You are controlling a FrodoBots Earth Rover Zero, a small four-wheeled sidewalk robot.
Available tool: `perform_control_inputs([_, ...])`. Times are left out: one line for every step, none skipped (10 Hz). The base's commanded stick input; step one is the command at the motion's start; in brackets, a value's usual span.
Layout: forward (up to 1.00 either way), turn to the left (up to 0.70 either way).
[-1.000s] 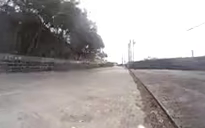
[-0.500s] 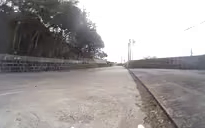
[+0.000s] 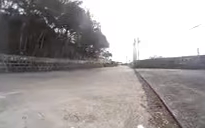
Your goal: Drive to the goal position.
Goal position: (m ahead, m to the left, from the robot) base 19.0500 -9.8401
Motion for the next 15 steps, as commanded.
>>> perform_control_inputs([0.08,0.0])
perform_control_inputs([0.43,0.0])
perform_control_inputs([0.7,0.0])
perform_control_inputs([0.7,0.0])
perform_control_inputs([0.55,0.0])
perform_control_inputs([0.2,0.0])
perform_control_inputs([0.0,0.0])
perform_control_inputs([0.0,0.0])
perform_control_inputs([0.19,0.0])
perform_control_inputs([0.54,0.0])
perform_control_inputs([0.7,0.0])
perform_control_inputs([0.7,0.0])
perform_control_inputs([0.7,0.0])
perform_control_inputs([0.7,0.0])
perform_control_inputs([0.7,0.0])
